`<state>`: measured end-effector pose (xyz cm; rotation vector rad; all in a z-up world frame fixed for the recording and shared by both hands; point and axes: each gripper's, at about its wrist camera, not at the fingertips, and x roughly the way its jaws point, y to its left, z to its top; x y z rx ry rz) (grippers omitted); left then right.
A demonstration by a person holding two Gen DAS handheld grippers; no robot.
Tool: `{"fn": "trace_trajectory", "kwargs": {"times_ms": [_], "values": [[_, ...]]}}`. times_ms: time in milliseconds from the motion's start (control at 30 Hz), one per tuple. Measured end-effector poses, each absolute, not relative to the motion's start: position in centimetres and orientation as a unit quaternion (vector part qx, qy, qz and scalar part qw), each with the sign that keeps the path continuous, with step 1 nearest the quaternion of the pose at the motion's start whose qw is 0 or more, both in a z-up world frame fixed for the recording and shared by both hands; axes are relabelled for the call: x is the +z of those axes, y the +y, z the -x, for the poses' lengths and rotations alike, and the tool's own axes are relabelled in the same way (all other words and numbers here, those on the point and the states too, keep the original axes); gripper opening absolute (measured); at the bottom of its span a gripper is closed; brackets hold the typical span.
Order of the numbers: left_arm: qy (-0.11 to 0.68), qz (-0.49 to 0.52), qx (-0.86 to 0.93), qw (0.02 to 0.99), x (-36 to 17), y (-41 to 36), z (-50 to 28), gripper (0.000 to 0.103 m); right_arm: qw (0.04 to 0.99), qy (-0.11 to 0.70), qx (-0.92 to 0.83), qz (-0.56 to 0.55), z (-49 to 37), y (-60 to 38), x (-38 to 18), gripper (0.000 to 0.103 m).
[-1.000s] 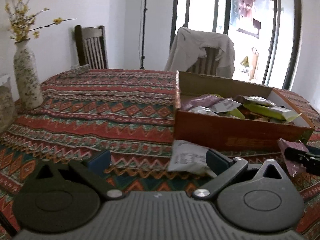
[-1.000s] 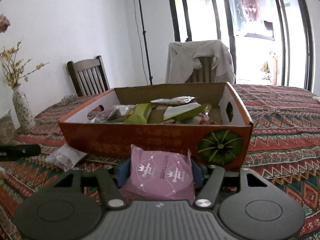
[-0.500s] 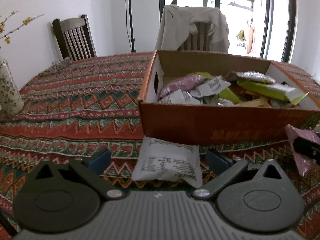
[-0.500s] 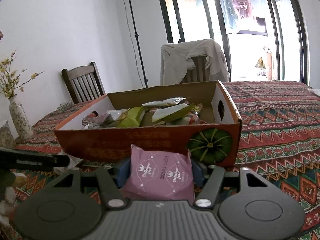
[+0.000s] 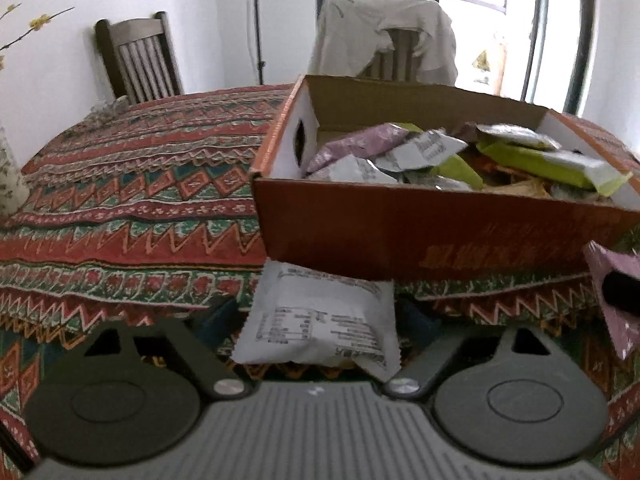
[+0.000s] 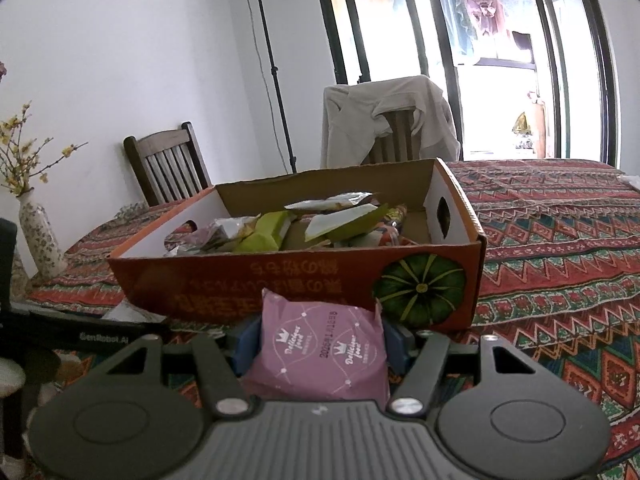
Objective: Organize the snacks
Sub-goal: 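Carry the pink cake and white packet over the cardboard box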
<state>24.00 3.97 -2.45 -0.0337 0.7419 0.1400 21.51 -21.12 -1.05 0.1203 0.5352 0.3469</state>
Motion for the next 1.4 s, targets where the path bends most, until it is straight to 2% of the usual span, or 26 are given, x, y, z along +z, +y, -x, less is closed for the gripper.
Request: {"fn": "trace_trajectory", "kwargs": {"times_ms": [33,267,567,867,1167,1400], "values": [[0.360,0.020,0.069,0.930,-2.3,4.0,-23.9,0.067,0.948,0.263,0.170,-0.059,-21.5,-21.1,-1.1,0.062],[0.347,0.033,0.061,0.935,-1.8,4.3,-22.7,0.057,0.948,0.264,0.169,-0.059,-21.6,-21.1,-1.2,0.062],[0.311,0.037,0.059,0.948,0.1,4.3,-20.1,0.056,0.949,0.254,0.176,-0.059,-21.2,-21.0,-1.1,0.062],[0.257,0.056,0.037,0.964,3.3,3.6,-17.7,0.056,0.958,0.205,0.192,-0.052,-19.7,-20.7,0.1,0.062],[0.208,0.061,0.014,0.976,6.7,2.5,-17.8,0.056,0.967,0.156,0.194,-0.045,-18.9,-20.5,3.5,0.062],[0.192,0.053,0.015,0.980,8.1,1.4,-19.7,0.056,0.976,0.128,0.174,-0.039,-21.3,-20.4,6.5,0.062]]}}
